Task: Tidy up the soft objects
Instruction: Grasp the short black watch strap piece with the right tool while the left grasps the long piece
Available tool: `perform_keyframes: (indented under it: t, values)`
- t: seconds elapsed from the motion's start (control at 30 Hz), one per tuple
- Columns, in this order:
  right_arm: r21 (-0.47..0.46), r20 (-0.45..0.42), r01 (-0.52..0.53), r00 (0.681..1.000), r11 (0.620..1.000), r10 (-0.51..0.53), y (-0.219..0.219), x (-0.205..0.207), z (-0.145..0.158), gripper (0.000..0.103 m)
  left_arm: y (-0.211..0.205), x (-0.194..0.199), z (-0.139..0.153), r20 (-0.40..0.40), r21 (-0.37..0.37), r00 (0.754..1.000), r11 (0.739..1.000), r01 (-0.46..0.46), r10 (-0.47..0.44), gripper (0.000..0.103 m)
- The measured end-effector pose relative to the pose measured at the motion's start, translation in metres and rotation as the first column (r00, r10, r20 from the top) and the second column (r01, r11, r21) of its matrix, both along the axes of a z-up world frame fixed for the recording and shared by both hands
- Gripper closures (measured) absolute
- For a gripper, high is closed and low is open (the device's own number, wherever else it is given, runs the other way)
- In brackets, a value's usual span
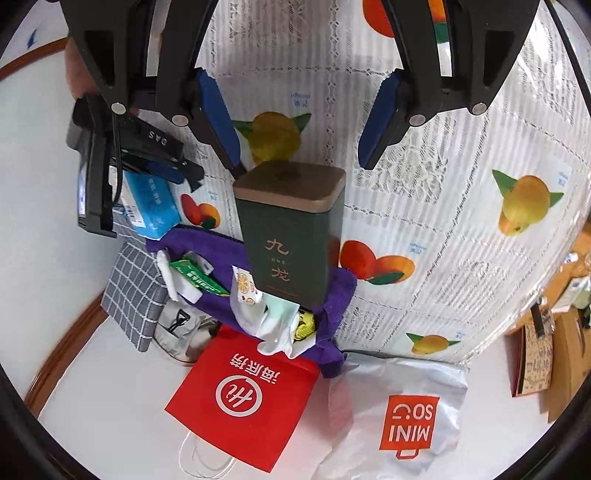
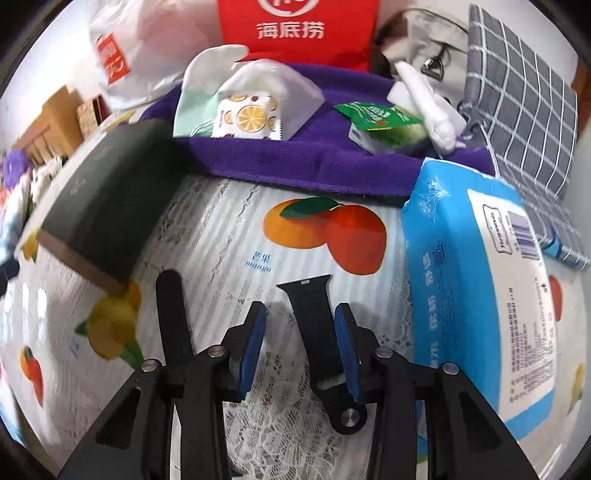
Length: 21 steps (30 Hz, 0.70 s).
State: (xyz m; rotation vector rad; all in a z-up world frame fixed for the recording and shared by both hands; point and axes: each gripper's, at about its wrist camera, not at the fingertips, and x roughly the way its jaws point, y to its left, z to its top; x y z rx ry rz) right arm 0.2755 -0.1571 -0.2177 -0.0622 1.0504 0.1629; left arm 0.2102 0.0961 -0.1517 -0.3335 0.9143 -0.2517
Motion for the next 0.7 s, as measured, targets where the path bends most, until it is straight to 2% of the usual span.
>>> perform_keyframes:
  t: [0.07, 0.2, 0.3, 0.37, 0.43, 0.6, 0.67, 0.7]
  values:
    - [0.005, -0.001, 0.011, 1.000, 1.000, -0.011, 0.000, -0.002, 0.001, 0.064, 0.002, -0.002, 0.000, 0.000, -0.006, 1.000, 1.000, -0.003, 0.003, 0.039]
    - [0.003, -0.022, 0.030, 0.999, 1.000, -0.030, 0.002, -0.012, 0.002, 0.079, 0.006, -0.006, 0.002, 0.001, -0.010, 1.000, 1.000, -0.010, 0.010, 0.039]
    - [0.056, -0.071, 0.029, 0.997, 0.998, -0.025, -0.001, -0.025, 0.003, 0.080, 0.010, -0.012, 0.003, 0.005, -0.011, 1.000, 1.000, -0.021, 0.021, 0.039]
    - [0.063, -0.072, -0.011, 0.997, 0.998, 0.016, 0.001, -0.037, 0.003, 0.080, 0.012, -0.016, 0.003, 0.002, -0.012, 1.000, 1.000, -0.025, 0.025, 0.039]
    - [0.032, -0.048, -0.039, 0.998, 0.999, 0.041, 0.002, -0.047, 0.001, 0.073, 0.014, -0.019, 0.002, -0.004, -0.010, 0.999, 0.999, -0.032, 0.032, 0.039]
    - [0.001, 0.039, -0.068, 0.997, 0.998, 0.068, 0.006, -0.059, -0.002, 0.071, 0.011, -0.027, -0.001, -0.026, -0.004, 0.999, 0.999, -0.044, 0.044, 0.039]
    - [0.001, 0.075, -0.077, 0.994, 0.997, 0.077, 0.006, -0.058, -0.003, 0.073, 0.006, -0.031, -0.001, -0.031, 0.005, 0.999, 0.999, -0.041, 0.041, 0.039]
    - [0.001, 0.087, -0.089, 0.992, 0.996, 0.089, 0.007, -0.056, -0.003, 0.080, 0.003, -0.033, -0.001, -0.034, 0.012, 0.999, 0.999, -0.037, 0.037, 0.039]
